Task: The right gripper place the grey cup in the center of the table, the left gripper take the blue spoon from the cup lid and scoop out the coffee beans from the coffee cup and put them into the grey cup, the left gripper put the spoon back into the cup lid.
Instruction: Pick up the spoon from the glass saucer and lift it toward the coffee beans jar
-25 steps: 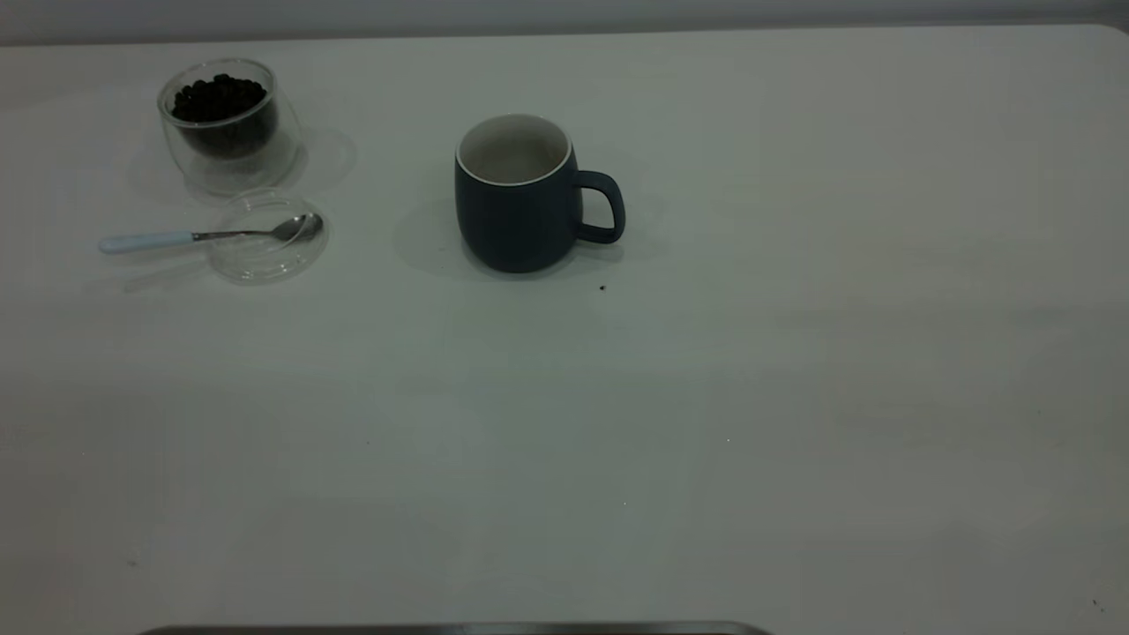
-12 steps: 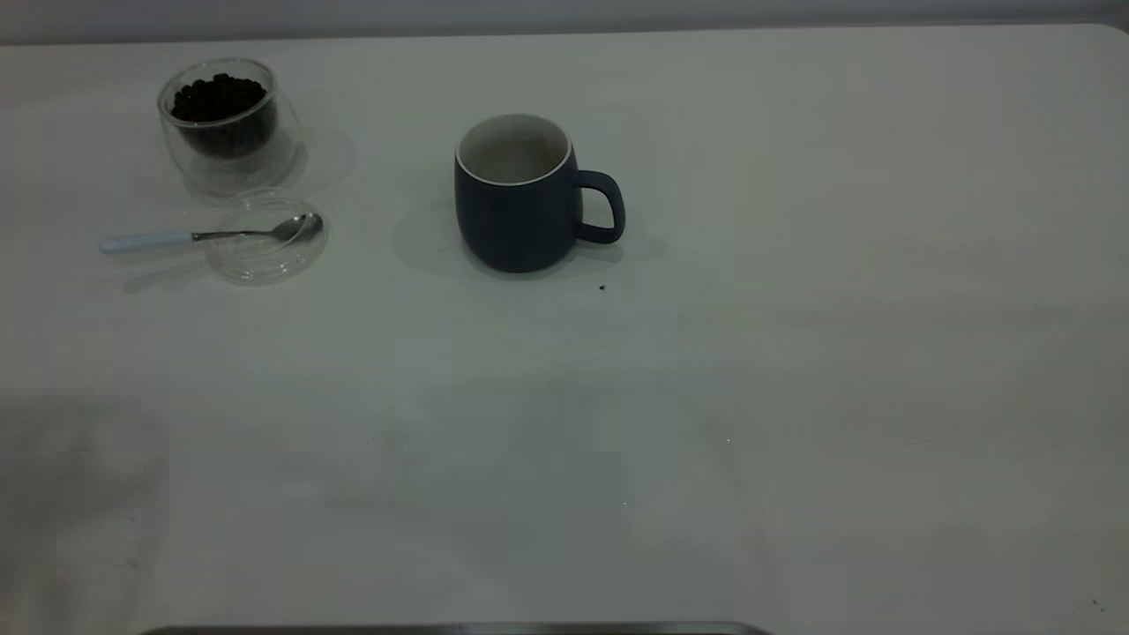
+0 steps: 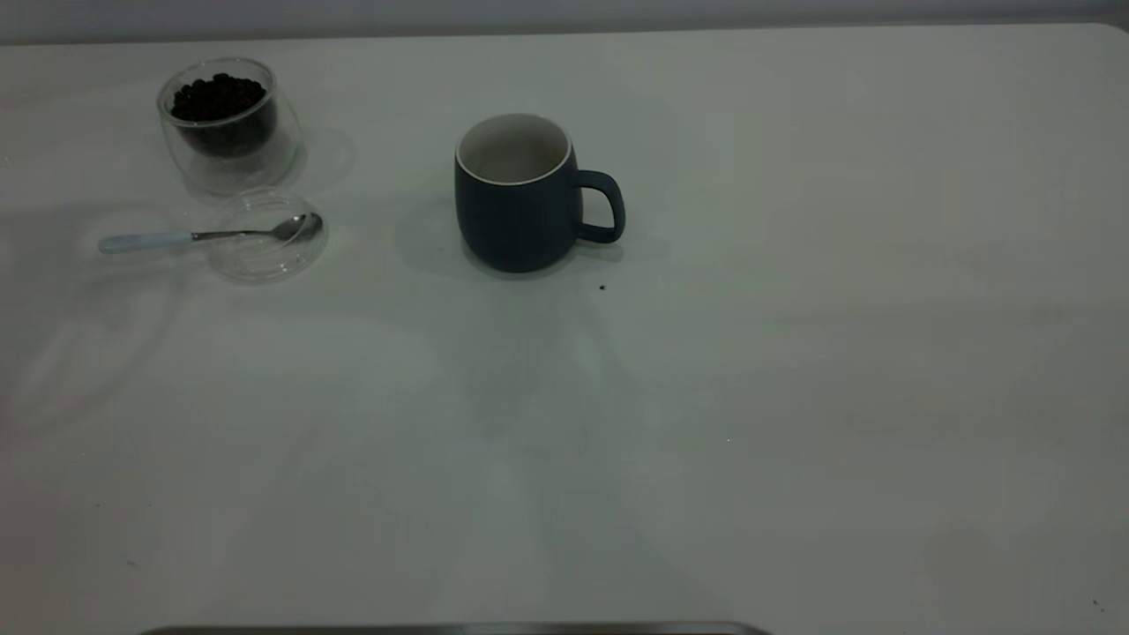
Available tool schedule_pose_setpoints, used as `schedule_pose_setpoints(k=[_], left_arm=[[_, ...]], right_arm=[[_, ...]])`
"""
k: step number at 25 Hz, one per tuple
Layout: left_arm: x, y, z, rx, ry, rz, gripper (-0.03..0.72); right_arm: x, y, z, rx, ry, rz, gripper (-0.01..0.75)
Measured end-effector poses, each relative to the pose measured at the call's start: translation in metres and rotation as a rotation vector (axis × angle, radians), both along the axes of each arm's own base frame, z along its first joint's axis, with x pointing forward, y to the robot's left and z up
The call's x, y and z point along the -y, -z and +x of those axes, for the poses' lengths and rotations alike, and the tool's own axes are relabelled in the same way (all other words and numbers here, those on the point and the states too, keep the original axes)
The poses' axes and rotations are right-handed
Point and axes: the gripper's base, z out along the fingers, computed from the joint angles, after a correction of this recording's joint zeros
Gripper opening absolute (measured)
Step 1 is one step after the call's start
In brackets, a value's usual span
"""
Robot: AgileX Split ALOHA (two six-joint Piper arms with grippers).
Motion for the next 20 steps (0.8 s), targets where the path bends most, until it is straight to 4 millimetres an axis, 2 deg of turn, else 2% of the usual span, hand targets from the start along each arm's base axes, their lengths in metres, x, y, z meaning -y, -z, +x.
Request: schedule_pose_setpoints(k=[2, 5, 8, 11, 14, 16, 20], left_arm=[[-0.001, 0.012, 0.017, -0.013, 0.006, -0.008, 0.318], [0.000, 0.034, 0.033, -0.056, 0.044, -0.029, 0.318], [0.002, 0.050, 0.037, -0.099, 0.154, -0.041, 0.325], [-0.002, 0.052, 0.040, -0.090, 0.218, -0.028, 0.369], [-0.023, 0.049, 0.041, -0.062, 0.171, -0.026, 0.439], [-0.045, 0.050, 0.037, -0.062, 0.117, -0.029, 0.474], [-0.086, 0.057, 0.028, -0.074, 0.000, -0.092, 0.490]], right_arm=[[0.000, 0.000, 0.000, 0.000, 0.000, 0.000, 0.364], [0.000, 0.000, 0.000, 0.000, 0.001, 0.000, 0.364], [0.000, 0.000, 0.000, 0.000, 0.001, 0.000, 0.364], [0.000, 0.000, 0.000, 0.000, 0.001, 0.000, 0.364], [0.000, 0.000, 0.000, 0.000, 0.001, 0.001, 0.364], [0.000, 0.000, 0.000, 0.000, 0.001, 0.001, 0.364], [0.000, 0.000, 0.000, 0.000, 0.001, 0.001, 0.364]])
